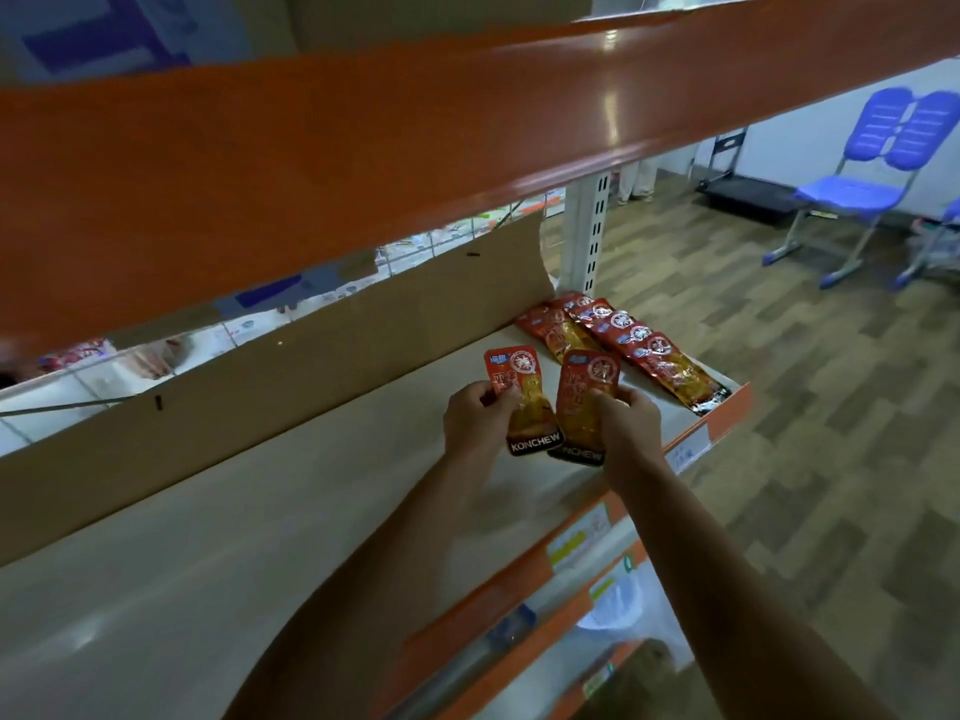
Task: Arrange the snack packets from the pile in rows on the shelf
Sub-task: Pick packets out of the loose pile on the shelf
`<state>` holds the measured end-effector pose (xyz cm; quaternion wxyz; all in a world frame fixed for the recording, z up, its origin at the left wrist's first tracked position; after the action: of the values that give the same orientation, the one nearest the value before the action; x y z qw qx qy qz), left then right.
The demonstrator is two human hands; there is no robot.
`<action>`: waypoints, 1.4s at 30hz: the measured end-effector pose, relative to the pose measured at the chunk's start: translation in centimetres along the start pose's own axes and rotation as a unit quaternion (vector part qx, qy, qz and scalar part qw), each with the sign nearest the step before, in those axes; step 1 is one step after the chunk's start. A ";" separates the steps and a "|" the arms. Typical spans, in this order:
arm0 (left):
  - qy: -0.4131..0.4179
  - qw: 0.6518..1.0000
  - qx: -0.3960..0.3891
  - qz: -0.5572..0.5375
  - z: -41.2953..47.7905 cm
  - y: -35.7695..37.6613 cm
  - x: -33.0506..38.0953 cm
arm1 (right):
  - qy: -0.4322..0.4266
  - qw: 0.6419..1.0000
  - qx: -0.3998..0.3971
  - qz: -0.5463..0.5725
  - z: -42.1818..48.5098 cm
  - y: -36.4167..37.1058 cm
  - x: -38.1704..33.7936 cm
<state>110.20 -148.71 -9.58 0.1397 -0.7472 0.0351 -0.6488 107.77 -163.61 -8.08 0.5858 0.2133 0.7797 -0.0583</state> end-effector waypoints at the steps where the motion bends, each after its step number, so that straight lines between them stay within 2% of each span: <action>1: -0.004 1.000 0.005 0.006 0.5 0.5 0.1 | -0.012 1.000 0.008 -0.023 0.8 -0.2 -0.2; 5: -0.041 0.999 0.019 -0.011 2.5 2.9 0.6 | -0.079 0.990 0.023 -0.111 4.1 -0.6 -1.2; 13: -0.090 0.994 0.037 -0.039 5.8 7.6 1.7 | -0.141 0.960 0.001 -0.241 10.2 -1.8 -3.9; 27: -0.095 0.983 0.149 0.058 7.6 11.7 2.2 | -0.184 0.944 -0.039 -0.272 15.4 -5.1 -6.2; 42: -0.083 0.967 0.170 0.173 8.0 12.5 2.9 | -0.206 0.920 -0.113 -0.314 16.1 -5.3 -6.1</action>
<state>120.13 -160.10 -10.95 0.3777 -0.7459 0.0411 -0.5472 121.27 -175.50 -8.16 0.7054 -0.1270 0.6701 -0.1931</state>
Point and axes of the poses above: each hand's wrist, its own z-axis towards the middle knuckle, its own y-axis out of the palm, x = y × z, the point moved 1 cm from there along z, towards the middle knuckle, and after that the axes turned 4 degrees about -x, right-handed, at the moved point
